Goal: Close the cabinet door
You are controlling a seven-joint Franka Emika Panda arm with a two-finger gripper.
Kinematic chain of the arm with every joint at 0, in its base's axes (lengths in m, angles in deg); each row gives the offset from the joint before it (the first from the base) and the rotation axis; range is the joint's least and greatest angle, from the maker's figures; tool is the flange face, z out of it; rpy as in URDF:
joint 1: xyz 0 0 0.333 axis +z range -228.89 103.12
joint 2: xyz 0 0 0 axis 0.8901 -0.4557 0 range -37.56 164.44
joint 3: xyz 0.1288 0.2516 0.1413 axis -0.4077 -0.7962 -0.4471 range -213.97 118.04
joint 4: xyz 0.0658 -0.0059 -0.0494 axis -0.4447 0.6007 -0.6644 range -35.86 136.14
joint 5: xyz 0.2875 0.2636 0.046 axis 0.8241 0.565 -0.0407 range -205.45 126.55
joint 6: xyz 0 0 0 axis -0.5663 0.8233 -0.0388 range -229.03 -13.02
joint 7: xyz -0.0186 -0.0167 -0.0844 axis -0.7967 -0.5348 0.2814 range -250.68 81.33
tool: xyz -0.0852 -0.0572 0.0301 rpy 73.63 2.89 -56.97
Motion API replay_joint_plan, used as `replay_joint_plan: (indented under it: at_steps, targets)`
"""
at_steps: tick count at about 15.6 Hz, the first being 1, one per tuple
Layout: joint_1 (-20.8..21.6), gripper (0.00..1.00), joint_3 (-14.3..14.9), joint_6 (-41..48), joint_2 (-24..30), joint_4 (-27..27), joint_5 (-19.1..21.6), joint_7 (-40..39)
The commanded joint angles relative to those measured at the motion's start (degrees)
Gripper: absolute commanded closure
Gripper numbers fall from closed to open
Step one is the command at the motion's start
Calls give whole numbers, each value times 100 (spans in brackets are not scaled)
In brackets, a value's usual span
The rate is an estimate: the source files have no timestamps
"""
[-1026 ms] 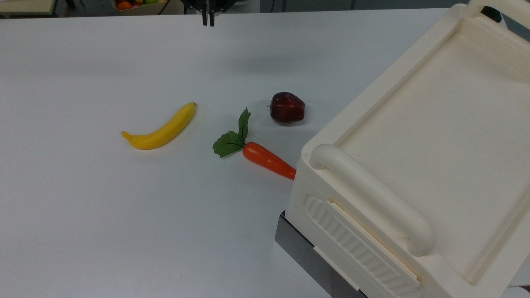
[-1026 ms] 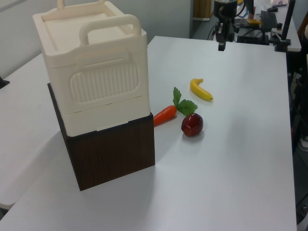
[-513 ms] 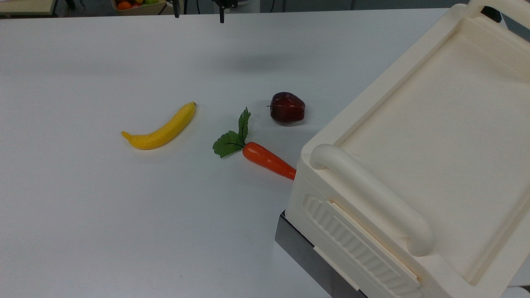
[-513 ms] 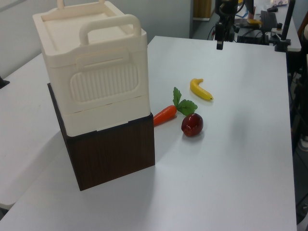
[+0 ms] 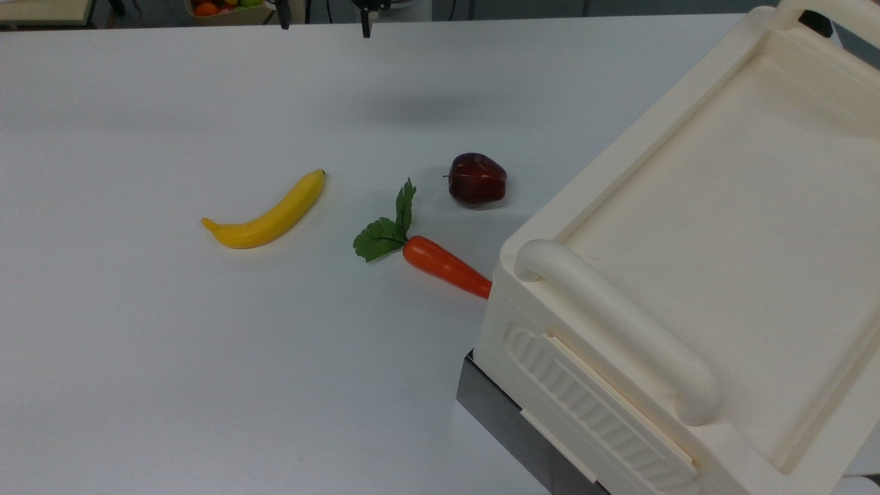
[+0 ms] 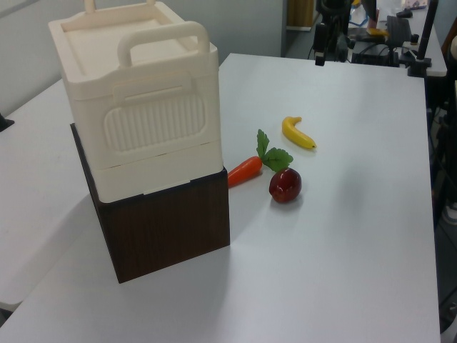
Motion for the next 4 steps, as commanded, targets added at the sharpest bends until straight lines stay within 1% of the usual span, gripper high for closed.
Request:
replay_joint_plan:
  at_steps: [1,4]
  targets:
    - [-155,0,-202,100,-136,-190,100,-10]
    - [-102,0,-193,100,-136,-181,56,-10]
